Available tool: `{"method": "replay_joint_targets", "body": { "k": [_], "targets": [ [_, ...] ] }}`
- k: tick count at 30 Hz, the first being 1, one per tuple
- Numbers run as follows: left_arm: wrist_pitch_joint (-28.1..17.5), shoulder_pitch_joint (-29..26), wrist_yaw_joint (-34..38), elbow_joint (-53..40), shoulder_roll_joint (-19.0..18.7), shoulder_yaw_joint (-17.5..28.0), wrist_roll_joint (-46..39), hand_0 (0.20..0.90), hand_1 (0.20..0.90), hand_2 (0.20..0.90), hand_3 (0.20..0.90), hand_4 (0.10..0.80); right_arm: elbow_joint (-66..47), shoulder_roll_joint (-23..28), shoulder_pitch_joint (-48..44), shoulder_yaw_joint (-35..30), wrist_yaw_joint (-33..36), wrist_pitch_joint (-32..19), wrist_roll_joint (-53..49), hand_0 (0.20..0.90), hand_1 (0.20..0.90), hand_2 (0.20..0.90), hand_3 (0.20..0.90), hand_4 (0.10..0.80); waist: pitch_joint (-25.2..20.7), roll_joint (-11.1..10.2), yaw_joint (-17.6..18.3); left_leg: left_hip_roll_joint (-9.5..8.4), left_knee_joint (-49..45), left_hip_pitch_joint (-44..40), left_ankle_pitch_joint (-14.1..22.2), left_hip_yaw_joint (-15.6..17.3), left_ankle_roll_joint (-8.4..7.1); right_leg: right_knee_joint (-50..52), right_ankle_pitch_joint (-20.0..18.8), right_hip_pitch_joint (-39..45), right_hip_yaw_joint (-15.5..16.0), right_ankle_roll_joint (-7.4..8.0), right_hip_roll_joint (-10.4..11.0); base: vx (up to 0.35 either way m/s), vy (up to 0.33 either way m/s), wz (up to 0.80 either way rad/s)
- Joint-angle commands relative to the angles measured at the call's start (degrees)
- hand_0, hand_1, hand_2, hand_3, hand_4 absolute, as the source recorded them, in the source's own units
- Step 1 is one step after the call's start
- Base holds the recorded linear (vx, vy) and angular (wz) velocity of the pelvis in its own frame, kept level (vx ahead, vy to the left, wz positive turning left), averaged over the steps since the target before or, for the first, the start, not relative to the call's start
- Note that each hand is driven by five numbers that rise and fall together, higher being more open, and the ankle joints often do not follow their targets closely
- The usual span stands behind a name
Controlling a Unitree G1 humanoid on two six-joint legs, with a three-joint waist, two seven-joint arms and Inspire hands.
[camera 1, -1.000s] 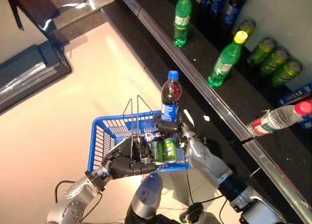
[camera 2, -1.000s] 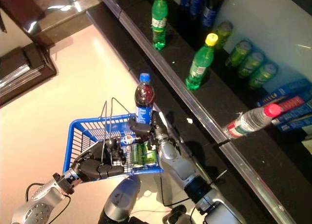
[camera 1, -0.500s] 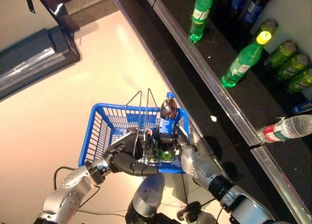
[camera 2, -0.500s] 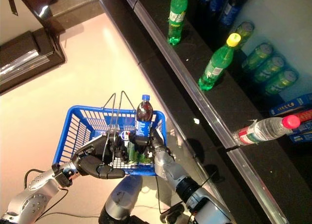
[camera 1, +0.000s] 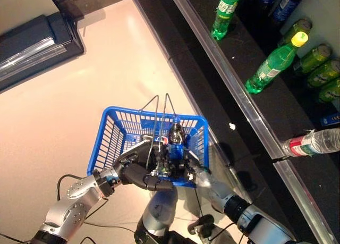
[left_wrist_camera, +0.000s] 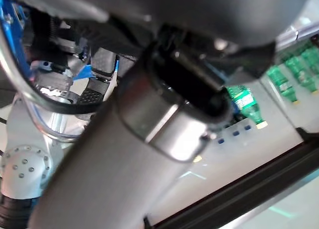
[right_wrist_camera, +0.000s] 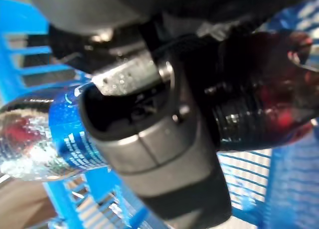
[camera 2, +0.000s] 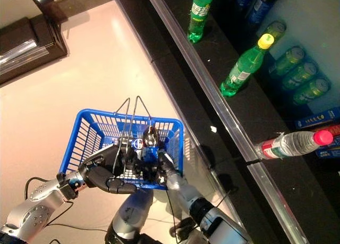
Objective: Pick up the drink and place into the basket.
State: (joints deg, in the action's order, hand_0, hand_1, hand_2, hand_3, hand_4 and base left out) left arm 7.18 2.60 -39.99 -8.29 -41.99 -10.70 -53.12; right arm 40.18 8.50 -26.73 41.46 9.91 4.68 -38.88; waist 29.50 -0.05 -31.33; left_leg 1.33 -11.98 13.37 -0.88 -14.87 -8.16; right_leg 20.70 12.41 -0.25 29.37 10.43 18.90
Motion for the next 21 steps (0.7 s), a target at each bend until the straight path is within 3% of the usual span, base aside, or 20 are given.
{"method": "replay_joint_targets", "body": {
  "k": [1,9,16,17,21],
  "targets": [
    [-12.24,-11.06,-12.35,-24.64,3.97,2.01,-9.06,0.300,0.300,0.300,0.200,0.100,-3.81,-7.71,-6.15,5.18,-12.07,-0.54,3.05,0.300,0.300,0.300,0.200,0.100,-1.83,1.03,0.98,-0.43,-3.02,4.00,-2.42,1.01,2.00,-2.73,-7.64,0.09,-1.71,-3.25,-1.05,0.000,0.000,0.00],
    [-11.44,-12.84,-11.16,-25.09,4.28,0.78,-7.71,0.300,0.300,0.300,0.200,0.100,2.93,-5.39,-9.66,5.79,-10.63,4.01,14.65,0.300,0.300,0.300,0.200,0.100,-1.21,0.72,0.72,-0.46,-2.54,4.16,-2.80,0.87,2.25,-2.59,-8.05,-0.54,-1.56,-3.35,-0.94,0.002,-0.001,0.01],
    [-8.56,-16.16,-9.86,-24.65,5.53,-1.00,-6.99,0.300,0.300,0.300,0.200,0.100,13.78,-4.61,-18.98,3.99,-4.48,9.74,36.31,0.300,0.300,0.300,0.200,0.100,-1.06,0.62,0.16,-0.56,-2.86,4.23,-2.79,0.61,2.47,-1.74,-8.51,-0.78,-1.42,-3.21,-0.71,0.010,-0.002,0.00],
    [-8.06,-16.42,-9.74,-24.42,6.20,-1.27,-6.63,0.300,0.300,0.300,0.200,0.100,15.90,-4.08,-20.95,4.28,-3.32,11.28,43.54,0.300,0.300,0.300,0.200,0.100,-1.13,0.81,0.08,-0.59,-2.91,4.26,-2.71,0.57,2.65,-1.39,-8.64,-1.14,-1.55,-3.12,-0.55,0.014,0.032,0.03],
    [-7.96,-16.86,-9.21,-24.10,7.73,-2.37,-5.37,0.300,0.300,0.300,0.200,0.100,17.94,-3.82,-23.04,4.68,-2.23,13.53,48.45,0.300,0.300,0.300,0.200,0.100,-1.01,1.18,0.07,-0.62,-2.92,4.40,-2.78,0.68,2.96,-1.05,-8.87,-1.54,-1.65,-2.96,-0.25,0.003,0.019,0.01]
  ]
}}
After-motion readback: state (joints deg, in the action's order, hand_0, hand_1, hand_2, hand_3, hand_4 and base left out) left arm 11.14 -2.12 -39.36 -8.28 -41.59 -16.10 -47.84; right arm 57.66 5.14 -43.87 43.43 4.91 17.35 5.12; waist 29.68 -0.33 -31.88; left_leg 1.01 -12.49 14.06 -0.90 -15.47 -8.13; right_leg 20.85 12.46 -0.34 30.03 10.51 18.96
